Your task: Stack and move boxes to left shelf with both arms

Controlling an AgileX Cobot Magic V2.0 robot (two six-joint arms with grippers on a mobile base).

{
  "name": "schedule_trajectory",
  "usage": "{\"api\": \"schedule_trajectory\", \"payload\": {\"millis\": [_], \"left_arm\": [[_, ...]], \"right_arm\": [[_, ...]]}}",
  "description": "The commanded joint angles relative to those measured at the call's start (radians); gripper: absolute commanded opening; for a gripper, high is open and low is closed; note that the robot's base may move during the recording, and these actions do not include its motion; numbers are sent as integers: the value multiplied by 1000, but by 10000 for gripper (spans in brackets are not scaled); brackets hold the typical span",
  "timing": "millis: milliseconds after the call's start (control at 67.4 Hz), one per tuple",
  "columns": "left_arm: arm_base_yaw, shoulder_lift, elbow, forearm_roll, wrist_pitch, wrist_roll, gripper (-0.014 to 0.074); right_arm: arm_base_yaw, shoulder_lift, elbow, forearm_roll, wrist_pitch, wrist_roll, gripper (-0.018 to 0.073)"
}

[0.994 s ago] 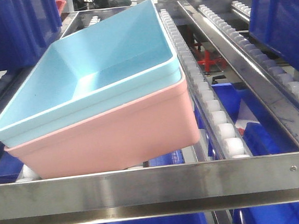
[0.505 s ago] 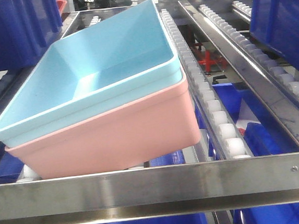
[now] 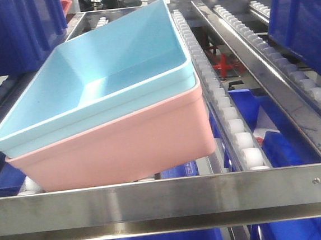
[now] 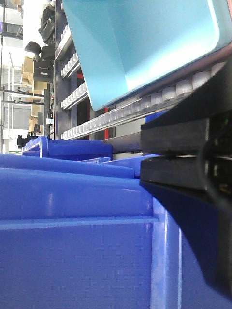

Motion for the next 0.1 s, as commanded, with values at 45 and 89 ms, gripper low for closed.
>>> {"api": "schedule_trajectory", "payload": {"millis": [45,89], "left_arm": [[-1,-13,26,-1,-89,1,-6],[-1,-13,26,-1,-89,1,-6]], "right_arm": [[-6,-5,2,-1,-82,-9,55],[-6,-5,2,-1,-82,-9,55]]}}
